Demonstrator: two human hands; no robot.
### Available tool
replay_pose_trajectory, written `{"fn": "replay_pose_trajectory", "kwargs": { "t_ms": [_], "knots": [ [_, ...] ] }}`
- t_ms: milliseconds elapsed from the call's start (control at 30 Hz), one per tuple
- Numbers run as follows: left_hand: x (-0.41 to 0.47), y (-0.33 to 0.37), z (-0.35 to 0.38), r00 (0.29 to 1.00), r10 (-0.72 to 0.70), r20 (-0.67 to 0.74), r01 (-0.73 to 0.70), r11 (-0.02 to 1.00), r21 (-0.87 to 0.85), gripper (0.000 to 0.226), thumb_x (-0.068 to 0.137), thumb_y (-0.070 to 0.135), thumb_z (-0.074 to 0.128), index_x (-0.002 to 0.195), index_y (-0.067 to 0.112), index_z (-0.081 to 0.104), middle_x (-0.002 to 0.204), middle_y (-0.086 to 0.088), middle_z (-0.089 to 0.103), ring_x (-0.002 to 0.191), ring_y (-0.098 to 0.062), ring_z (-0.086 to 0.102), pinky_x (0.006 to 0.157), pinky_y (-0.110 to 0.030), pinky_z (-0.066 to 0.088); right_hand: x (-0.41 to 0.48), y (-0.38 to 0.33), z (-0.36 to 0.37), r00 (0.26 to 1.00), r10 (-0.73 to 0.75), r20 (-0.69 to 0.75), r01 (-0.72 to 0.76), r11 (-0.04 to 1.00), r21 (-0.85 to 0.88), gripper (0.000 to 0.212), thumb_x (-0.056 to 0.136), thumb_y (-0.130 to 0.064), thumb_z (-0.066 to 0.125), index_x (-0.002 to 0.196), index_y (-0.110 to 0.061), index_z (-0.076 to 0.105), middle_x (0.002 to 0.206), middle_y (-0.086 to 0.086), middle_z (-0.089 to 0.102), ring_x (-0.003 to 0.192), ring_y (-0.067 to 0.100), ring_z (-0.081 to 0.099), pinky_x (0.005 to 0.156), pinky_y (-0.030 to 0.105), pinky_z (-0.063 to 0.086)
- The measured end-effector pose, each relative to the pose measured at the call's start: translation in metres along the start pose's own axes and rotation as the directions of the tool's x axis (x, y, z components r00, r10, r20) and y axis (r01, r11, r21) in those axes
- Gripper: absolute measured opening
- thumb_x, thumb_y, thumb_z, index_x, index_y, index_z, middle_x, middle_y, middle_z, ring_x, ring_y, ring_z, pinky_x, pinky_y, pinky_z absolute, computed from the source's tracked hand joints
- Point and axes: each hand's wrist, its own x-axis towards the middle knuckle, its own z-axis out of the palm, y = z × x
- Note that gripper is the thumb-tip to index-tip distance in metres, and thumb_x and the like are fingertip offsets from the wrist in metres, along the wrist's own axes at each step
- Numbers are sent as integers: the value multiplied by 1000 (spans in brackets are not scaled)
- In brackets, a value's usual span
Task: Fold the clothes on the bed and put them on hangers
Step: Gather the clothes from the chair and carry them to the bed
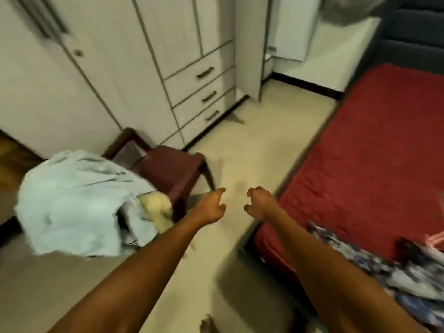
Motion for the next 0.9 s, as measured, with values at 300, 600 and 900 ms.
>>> {"fn": "replay_pose_trajectory", "kwargs": {
  "t_ms": [300, 600, 900],
  "knots": [
    [-138, -244, -151, 808, -382, -448, 288, 920, -264, 28, 92, 14, 63, 119, 14, 71, 117, -9, 73, 113, -29, 66, 95, -29, 47, 55, -272, 16, 930, -367, 32, 368, 930, -17, 46, 88, -36, 69, 128, -15, 62, 126, 10, 62, 119, 31, 59, 101, 41, 50],
    [-142, -408, -239, 615, -617, -492, 368, 776, -513, 111, 65, 82, 73, 154, 28, 33, 156, -4, 42, 141, -29, 42, 112, -51, 41, 159, -357, 100, 979, -53, 199, -15, 944, 328, 60, 95, -56, 63, 121, -2, 65, 124, 11, 66, 114, 33, 63, 96, 37, 49],
    [-85, -492, -269, 778, -626, -56, 327, 480, -814, 146, 39, 62, 99, 158, 39, 18, 153, 11, 43, 133, -20, 51, 109, -47, 47, 293, -322, 225, 834, 102, 542, -429, 736, 523, 108, 58, -94, 68, 131, -15, 66, 140, 10, 62, 129, 34, 57, 110, 50, 44]
  ]
}}
